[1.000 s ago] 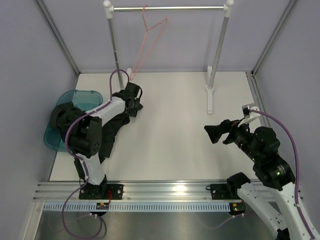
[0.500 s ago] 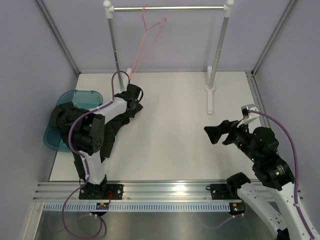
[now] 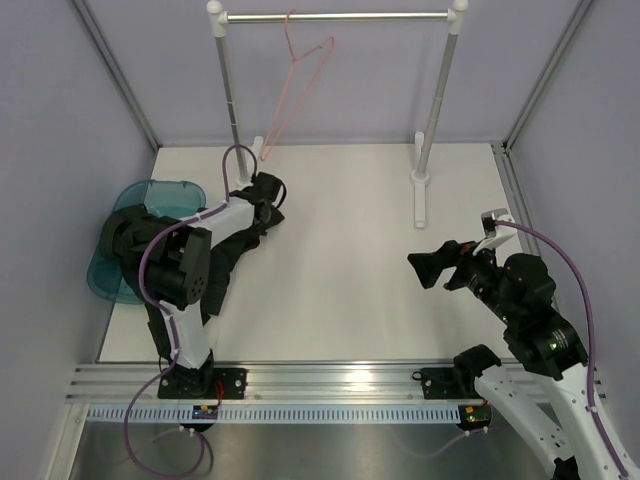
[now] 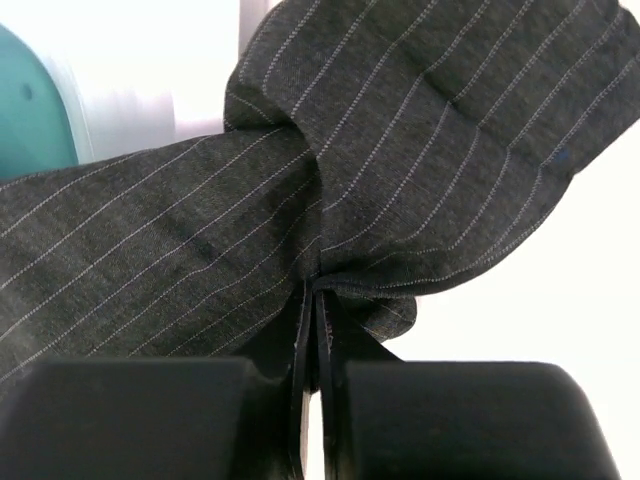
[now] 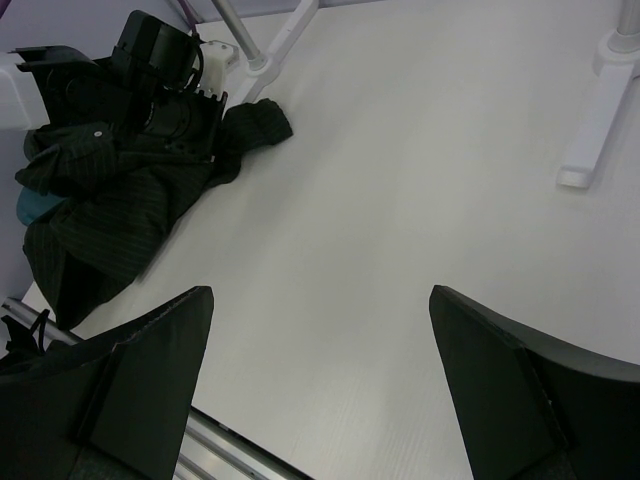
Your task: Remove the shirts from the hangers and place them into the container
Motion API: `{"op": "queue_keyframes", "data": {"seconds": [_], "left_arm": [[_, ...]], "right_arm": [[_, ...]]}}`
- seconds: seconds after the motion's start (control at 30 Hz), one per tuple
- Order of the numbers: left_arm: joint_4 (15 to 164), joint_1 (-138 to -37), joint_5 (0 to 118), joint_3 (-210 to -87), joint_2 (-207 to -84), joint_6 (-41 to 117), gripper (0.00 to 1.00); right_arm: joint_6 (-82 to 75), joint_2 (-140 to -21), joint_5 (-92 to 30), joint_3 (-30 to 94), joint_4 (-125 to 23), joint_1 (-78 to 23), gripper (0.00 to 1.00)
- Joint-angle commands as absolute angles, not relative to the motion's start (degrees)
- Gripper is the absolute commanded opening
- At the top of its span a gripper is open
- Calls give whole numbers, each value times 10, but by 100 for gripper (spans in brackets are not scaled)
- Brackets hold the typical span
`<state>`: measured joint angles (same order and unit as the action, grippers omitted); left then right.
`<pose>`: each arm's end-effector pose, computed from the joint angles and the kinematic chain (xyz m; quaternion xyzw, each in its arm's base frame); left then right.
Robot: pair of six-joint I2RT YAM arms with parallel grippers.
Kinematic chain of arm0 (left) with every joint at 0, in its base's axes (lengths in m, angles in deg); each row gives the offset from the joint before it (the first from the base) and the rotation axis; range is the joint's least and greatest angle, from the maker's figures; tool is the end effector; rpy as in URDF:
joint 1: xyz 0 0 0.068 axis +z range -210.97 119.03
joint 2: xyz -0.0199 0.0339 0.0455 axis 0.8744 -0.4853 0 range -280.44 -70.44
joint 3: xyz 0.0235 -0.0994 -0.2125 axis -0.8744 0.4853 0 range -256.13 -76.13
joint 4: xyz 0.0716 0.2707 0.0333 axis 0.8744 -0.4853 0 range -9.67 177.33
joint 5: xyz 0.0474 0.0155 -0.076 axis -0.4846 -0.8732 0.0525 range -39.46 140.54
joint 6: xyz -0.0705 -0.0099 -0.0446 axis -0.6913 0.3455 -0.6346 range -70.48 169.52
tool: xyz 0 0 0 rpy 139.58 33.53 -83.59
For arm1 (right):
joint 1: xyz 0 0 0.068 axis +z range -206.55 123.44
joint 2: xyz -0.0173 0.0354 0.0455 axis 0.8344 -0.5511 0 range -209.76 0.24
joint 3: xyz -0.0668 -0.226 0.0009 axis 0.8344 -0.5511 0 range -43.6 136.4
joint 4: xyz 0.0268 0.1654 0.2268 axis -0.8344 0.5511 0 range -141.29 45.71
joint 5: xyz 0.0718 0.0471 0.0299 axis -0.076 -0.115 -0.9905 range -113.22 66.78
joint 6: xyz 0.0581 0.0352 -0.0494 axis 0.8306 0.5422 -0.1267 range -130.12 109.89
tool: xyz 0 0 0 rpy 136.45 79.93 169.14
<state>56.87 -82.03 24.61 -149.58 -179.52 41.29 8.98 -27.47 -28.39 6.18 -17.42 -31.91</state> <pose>0.3871 -0.1147 0.0919 0.0603 0.9526 0.1613 0.2509 0.1694 0.0849 0.3440 -0.0659 0.7729 0.2672 0.5717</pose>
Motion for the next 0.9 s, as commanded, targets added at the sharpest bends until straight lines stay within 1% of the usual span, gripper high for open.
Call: {"op": "queue_keyframes", "data": {"seconds": [0.0, 0.17, 0.4, 0.5, 0.63, 0.77, 0.87], "left_arm": [[579, -820, 215, -1494, -1781, 399, 0], [559, -803, 184, -1503, -1702, 389, 0], [500, -734, 131, -1532, -1606, 369, 0], [476, -687, 112, -1547, -1593, 349, 0], [458, -596, 105, -1555, -1575, 313, 0], [448, -530, 98, -1557, -1577, 271, 0], [445, -490, 116, -1552, -1597, 248, 0]], "right_arm": [[87, -265, -276, 60, -180, -315, 99], [79, -266, -275, 70, -175, -315, 99], [67, -266, -281, 78, -179, -315, 100], [64, -264, -286, 80, -184, -315, 99], [55, -265, -292, 82, -186, -315, 100], [45, -265, -293, 85, -182, -315, 99], [38, -264, -289, 89, -176, -315, 100]]}}
